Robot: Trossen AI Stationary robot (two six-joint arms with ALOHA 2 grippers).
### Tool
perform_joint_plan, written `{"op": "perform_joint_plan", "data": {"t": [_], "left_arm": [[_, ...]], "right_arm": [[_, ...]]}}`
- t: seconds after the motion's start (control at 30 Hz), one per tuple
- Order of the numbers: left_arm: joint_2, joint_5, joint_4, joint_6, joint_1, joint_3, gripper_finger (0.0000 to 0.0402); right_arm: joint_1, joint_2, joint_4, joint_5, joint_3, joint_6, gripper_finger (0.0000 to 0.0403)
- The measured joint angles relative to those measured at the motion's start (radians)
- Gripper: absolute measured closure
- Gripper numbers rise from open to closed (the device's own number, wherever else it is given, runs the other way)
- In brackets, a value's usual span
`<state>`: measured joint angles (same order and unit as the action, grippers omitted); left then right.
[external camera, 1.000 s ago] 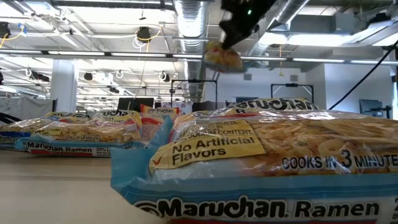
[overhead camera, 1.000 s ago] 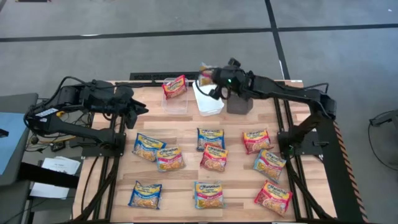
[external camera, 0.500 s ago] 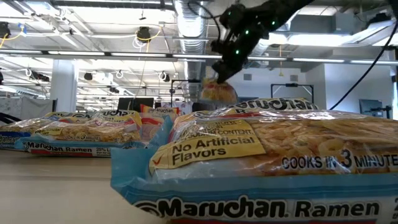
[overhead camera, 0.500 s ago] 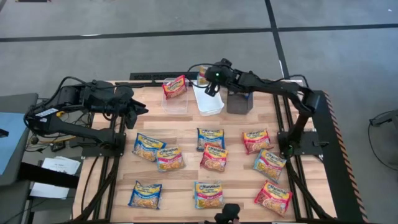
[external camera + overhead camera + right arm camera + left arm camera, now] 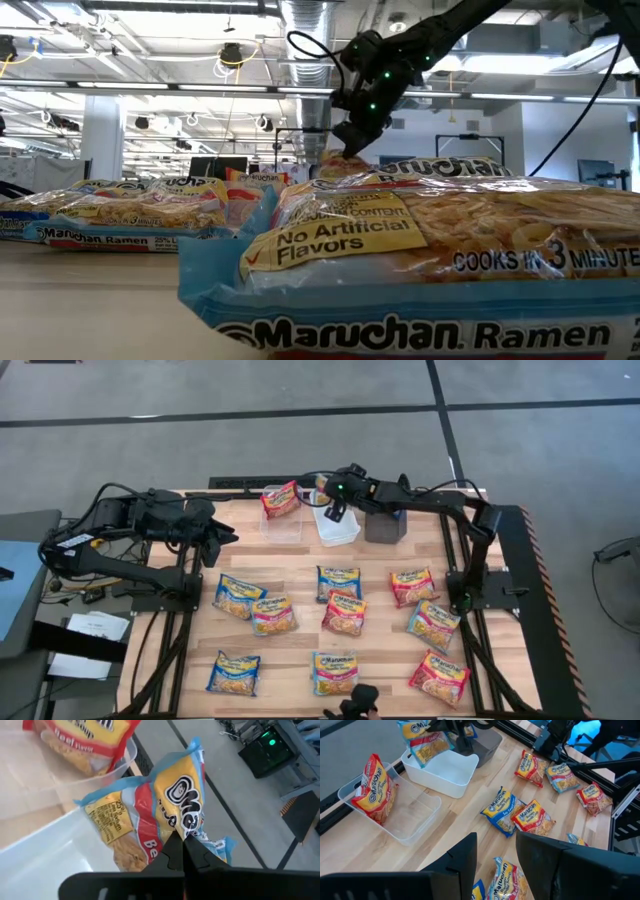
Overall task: Sort Maruchan noodles
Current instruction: Put the light blue noodle pack into the white bin
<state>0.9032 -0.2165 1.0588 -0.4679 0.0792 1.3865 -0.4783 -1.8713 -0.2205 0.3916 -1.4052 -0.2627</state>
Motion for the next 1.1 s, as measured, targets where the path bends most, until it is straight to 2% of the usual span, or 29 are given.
{"op": "perform_joint_plan", "data": {"t": [0.43,0.87,1.1], "left_arm": [[0.000,0.000,0.008,0.000,0.000,0.000,0.0278],[0.000,0.000,0.008,0.029,0.000,0.000,0.0278],[0.000,0.000,0.009,0.029,0.000,0.000,0.0278]], "right_arm": [[-0.009,-0.068,0.042,-0.001,-0.001,0.019,0.0402],[0.004,-0.082,0.071,-0.008,0.000,-0.008,0.0397],[-0.001,-0.082,0.071,-0.019,0.000,-0.008,0.0360]]}}
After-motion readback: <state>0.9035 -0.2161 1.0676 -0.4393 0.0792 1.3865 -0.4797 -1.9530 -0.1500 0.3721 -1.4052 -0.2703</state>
